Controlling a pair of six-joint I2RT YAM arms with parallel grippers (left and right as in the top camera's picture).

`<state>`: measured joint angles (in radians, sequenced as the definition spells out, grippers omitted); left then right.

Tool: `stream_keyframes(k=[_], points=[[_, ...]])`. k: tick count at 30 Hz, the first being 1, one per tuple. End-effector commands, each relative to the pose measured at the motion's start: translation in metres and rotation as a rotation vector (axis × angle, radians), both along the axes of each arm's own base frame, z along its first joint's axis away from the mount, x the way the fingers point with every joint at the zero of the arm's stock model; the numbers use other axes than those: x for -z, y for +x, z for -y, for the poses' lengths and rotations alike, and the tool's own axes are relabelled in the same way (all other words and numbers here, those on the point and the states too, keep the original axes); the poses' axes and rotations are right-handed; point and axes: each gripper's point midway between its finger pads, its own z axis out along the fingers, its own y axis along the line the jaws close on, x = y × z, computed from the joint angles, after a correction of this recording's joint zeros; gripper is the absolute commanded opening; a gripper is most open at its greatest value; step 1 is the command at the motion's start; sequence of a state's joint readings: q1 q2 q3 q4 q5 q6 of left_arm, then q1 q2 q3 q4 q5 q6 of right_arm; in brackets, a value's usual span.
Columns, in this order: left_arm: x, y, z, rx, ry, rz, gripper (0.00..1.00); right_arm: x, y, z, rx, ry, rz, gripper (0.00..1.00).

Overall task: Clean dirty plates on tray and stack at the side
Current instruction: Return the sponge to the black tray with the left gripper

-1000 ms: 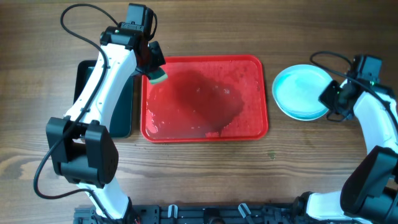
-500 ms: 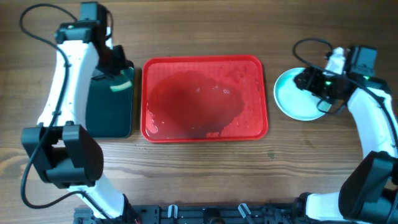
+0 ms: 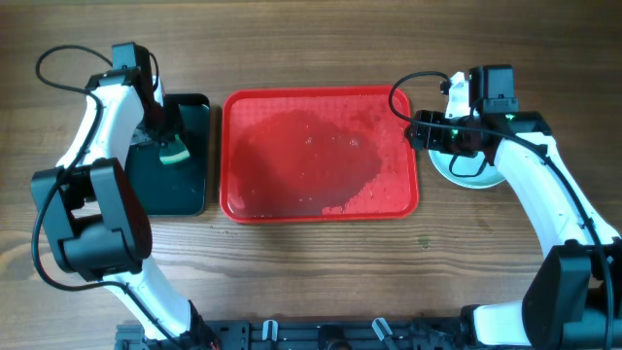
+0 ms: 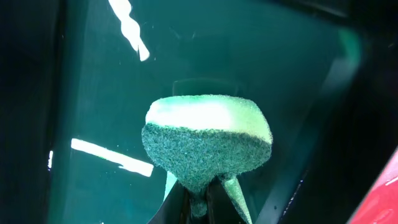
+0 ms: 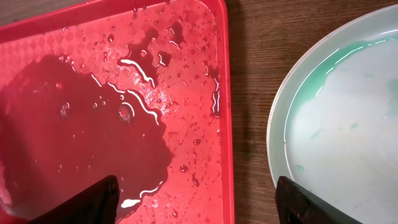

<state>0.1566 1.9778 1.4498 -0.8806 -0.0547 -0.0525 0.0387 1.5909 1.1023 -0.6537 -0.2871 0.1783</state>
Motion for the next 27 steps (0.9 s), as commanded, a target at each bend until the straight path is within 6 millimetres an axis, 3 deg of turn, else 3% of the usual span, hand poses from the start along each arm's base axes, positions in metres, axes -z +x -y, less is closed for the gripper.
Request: stream_keyframes(k=[1,2,4,6,8,13,17,22,23,24,27], points=[[0.006,-0.007,-0.004,0.009,0.008,-0.024,0.20,-0.012,0.005,0.001,0.008,-0.007,0.032,0.81],[0.006,-0.007,-0.004,0.009,0.008,-0.024,0.50,-0.012,0.005,0.001,0.007,-0.007,0.033,0.81],[0.005,-0.007,-0.004,0.008,0.008,-0.022,1.00,-0.012,0.005,0.001,0.007,-0.007,0.033,0.81],[-0.002,-0.007,-0.001,0.004,-0.007,-0.028,1.00,-0.014,0.004,0.001,0.007,-0.007,0.027,0.81],[-0.026,-0.005,0.003,0.009,-0.029,-0.016,1.00,-0.024,0.004,0.002,0.005,-0.016,0.030,0.81],[-0.125,-0.003,0.020,0.048,-0.017,0.168,1.00,-0.072,0.001,0.004,-0.008,-0.032,0.127,0.82],[-0.185,-0.013,0.041,0.025,-0.043,0.337,1.00,-0.122,-0.015,0.010,0.011,-0.057,0.264,0.84],[-0.193,-0.016,0.042,0.029,-0.042,0.357,1.00,-0.164,-0.047,0.015,-0.022,-0.104,0.386,0.86],[-0.192,-0.016,0.042,0.029,-0.042,0.356,1.00,-0.170,-0.051,0.015,-0.020,-0.103,0.401,0.98],[-0.192,-0.016,0.042,0.029,-0.042,0.356,1.00,-0.177,-0.056,0.016,-0.019,-0.102,0.426,1.00],[-0.192,-0.016,0.042,0.029,-0.042,0.356,1.00,-0.185,-0.060,0.016,-0.001,-0.089,0.449,1.00]])
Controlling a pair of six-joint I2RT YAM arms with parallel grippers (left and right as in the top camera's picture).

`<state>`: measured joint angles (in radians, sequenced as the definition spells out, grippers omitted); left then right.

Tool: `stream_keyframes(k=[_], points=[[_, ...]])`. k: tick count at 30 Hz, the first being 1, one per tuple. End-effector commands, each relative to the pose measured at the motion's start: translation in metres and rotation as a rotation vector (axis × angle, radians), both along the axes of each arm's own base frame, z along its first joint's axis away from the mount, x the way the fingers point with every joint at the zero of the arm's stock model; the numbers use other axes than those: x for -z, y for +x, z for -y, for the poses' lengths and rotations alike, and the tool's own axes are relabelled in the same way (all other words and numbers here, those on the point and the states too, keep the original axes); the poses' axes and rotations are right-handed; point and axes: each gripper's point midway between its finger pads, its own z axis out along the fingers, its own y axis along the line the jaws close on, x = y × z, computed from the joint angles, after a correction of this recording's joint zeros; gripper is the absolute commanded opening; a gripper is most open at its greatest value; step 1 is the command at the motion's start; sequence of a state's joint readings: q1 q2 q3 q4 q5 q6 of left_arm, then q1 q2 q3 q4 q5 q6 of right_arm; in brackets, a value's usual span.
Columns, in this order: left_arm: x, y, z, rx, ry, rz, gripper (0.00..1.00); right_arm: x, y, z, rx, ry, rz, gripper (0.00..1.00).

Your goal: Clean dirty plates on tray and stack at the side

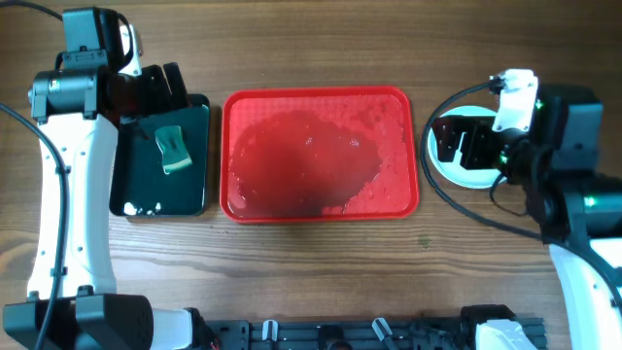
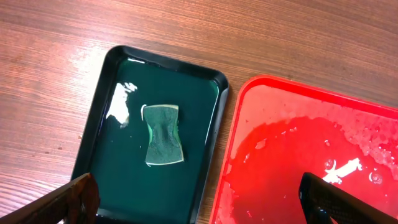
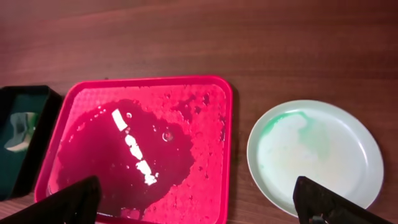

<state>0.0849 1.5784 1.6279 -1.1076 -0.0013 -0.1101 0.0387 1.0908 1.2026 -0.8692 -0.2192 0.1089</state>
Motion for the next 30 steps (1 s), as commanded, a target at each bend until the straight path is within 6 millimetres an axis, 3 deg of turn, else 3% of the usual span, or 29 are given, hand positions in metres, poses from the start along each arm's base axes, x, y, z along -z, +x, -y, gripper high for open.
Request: stream_keyframes(k=[1,6,10,13,15,17,19,21,24,30], points=[[0.001,0.001,0.002,-0.002,-0.016,-0.002,1.00,-0.013,-0.002,0.002,0.015,-0.006,0.035,1.00],[0.001,0.001,0.002,-0.002,-0.015,-0.003,1.00,0.007,0.007,0.002,0.010,-0.015,-0.035,1.00],[0.001,0.001,0.002,-0.002,-0.016,-0.002,1.00,0.031,0.002,0.002,0.028,-0.002,-0.149,1.00],[0.001,0.001,0.002,-0.002,-0.016,-0.002,1.00,0.017,0.014,0.002,-0.044,-0.072,-0.043,1.00],[0.001,0.001,0.002,-0.002,-0.016,-0.003,1.00,0.001,0.017,0.013,-0.001,-0.125,0.057,1.00],[0.001,0.001,0.002,-0.002,-0.016,-0.002,1.00,-0.022,0.010,0.020,0.034,-0.152,0.251,1.00],[0.001,0.001,0.002,-0.002,-0.016,-0.002,1.00,-0.027,-0.004,0.027,0.076,-0.163,0.401,1.00],[0.001,0.001,0.002,-0.002,-0.016,-0.002,1.00,-0.020,-0.015,0.028,0.091,-0.158,0.506,1.00],[0.001,0.001,0.002,-0.002,-0.015,-0.003,1.00,0.015,-0.032,0.031,0.117,-0.149,0.663,1.00],[0.001,0.001,0.002,-0.002,-0.016,-0.003,1.00,0.068,-0.056,0.032,0.128,-0.138,0.765,1.00]])
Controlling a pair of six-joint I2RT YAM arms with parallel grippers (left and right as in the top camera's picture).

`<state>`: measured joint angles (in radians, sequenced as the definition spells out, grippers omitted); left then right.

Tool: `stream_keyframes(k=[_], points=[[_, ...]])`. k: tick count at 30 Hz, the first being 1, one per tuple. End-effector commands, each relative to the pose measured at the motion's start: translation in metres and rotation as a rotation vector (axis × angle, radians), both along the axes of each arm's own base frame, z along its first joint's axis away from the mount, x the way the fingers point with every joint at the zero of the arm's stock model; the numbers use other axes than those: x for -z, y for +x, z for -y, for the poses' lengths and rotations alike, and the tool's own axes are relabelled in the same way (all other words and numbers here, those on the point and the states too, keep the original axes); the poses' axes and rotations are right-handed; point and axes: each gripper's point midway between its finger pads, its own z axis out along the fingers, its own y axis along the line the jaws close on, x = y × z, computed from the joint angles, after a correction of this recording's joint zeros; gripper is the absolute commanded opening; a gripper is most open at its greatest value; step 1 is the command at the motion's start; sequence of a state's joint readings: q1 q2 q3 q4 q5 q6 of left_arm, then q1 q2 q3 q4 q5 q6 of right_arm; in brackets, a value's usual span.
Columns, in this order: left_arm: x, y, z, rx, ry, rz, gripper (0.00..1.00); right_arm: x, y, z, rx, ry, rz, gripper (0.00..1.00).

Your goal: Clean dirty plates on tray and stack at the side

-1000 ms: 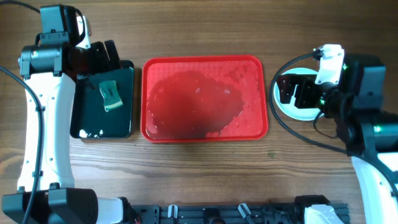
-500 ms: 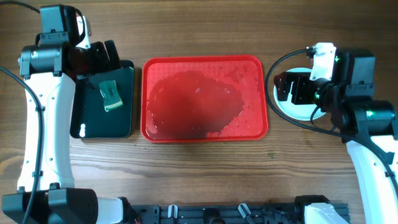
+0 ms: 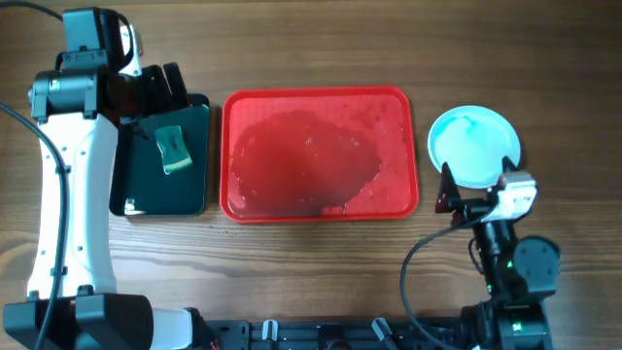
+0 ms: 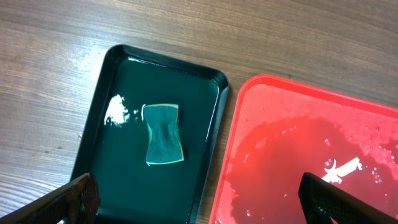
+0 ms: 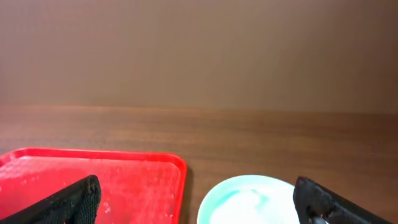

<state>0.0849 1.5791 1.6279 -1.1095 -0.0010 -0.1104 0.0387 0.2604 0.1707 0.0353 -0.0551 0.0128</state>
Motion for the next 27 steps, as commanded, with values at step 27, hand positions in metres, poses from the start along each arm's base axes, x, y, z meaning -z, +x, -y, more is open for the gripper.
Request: stream_keyframes(k=[27], points=[[-0.005,0.000,0.004,0.002,-0.013,0.016,1.00,0.033,-0.012,0.001,0.005,-0.035,0.048,1.00]])
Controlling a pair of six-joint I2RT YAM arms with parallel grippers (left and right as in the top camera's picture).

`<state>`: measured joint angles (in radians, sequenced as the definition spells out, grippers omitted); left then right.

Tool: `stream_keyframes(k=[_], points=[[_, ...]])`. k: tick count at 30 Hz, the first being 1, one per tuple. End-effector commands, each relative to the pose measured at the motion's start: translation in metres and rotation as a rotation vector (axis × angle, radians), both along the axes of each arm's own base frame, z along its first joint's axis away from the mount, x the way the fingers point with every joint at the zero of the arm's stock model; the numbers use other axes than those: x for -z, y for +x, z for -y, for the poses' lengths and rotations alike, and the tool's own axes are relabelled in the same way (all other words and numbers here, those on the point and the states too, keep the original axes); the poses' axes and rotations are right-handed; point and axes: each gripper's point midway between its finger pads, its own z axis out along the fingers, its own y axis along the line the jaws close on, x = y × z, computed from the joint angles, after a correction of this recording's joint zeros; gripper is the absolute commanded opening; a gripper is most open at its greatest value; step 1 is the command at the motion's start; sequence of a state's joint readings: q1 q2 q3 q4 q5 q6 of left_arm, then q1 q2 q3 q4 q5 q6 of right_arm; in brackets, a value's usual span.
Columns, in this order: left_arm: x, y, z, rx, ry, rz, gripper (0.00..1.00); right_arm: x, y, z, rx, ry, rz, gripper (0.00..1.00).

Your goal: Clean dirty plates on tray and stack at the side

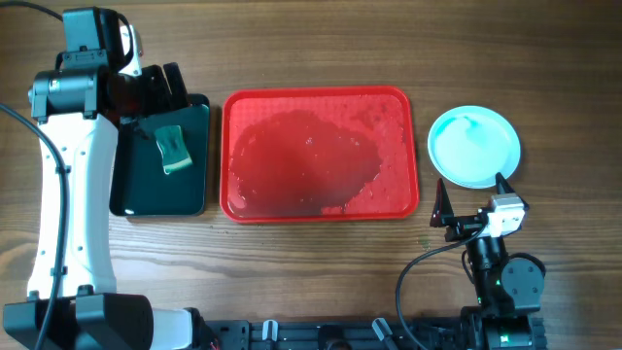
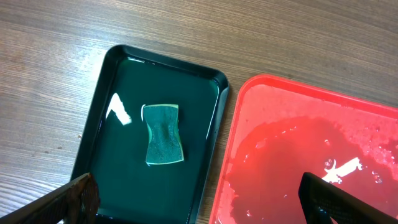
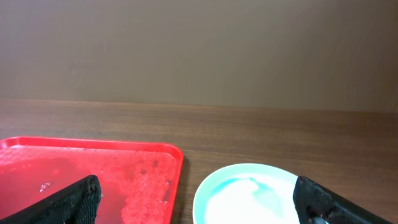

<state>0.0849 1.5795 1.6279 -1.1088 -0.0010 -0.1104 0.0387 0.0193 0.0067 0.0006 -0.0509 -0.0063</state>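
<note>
The red tray (image 1: 389,194) lies in the middle of the table, wet, with no plate on it. A single pale turquoise plate (image 1: 474,146) rests on the wood just right of it, streaked with blue-green liquid. The green sponge (image 1: 175,149) lies loose in the black tray (image 1: 146,190) at the left. My left gripper (image 1: 160,86) hangs open high over the black tray's far edge. Near the table's front edge my right gripper (image 1: 471,199) is open and empty, in front of the plate (image 3: 249,193). The left wrist view shows the sponge (image 2: 164,143) well below the fingers.
Dark green liquid fills the black tray (image 2: 124,180), which sits close beside the red tray (image 2: 280,155). A pool of water covers much of the red tray (image 3: 93,168). Bare wooden table surrounds the plate and both trays.
My right gripper has drawn slightly nearer the table's front edge and tilted down a little, showing more of the plate and red tray. The left arm, sponge and plate are unmoved.
At first my left gripper was shut on the sponge low in the black tray, and my right gripper was open low across the plate's edge beside the red tray. Then both were raised and open, the sponge lying loose. Later the right arm stood near the front edge.
</note>
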Motion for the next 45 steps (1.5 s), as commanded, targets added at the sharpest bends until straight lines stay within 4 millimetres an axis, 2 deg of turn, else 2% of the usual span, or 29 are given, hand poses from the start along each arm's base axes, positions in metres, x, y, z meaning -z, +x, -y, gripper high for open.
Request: stream_keyframes(k=[1,5,6,8,12,15,19,23,26,29,45], points=[[-0.013,-0.003,0.007,0.010,-0.012,0.036,1.00,0.000,0.000,0.000,0.001,-0.017,0.004,1.00],[-0.066,-0.022,0.023,0.052,0.030,0.228,1.00,0.000,0.000,0.000,0.001,-0.017,0.004,1.00],[-0.075,-0.022,0.026,0.057,0.025,0.294,1.00,0.000,0.000,0.000,0.001,-0.017,0.004,1.00],[-0.078,-0.031,0.034,0.078,0.023,0.435,1.00,0.000,0.000,0.000,0.001,-0.017,0.004,1.00],[-0.054,-0.051,0.043,0.113,-0.002,0.722,1.00,0.000,0.000,0.000,0.001,-0.017,0.004,1.00],[-0.027,-0.085,0.044,0.121,0.001,0.906,1.00,0.000,0.000,0.000,0.001,-0.017,0.004,1.00],[0.007,-0.122,0.047,0.188,0.071,1.029,1.00,0.000,0.000,0.000,0.001,-0.017,0.004,1.00],[0.036,-0.132,0.048,0.221,0.124,1.061,1.00,0.000,0.000,0.000,0.001,-0.017,0.004,1.00],[0.051,-0.134,0.048,0.249,0.172,1.068,1.00,0.000,0.000,0.000,0.001,-0.017,0.004,1.00],[0.076,-0.137,0.048,0.252,0.162,0.992,1.00,0.000,0.000,0.000,0.001,-0.017,0.003,1.00],[0.077,-0.137,0.046,0.246,0.165,0.987,1.00,0.000,0.000,0.000,0.001,-0.017,0.003,1.00]])
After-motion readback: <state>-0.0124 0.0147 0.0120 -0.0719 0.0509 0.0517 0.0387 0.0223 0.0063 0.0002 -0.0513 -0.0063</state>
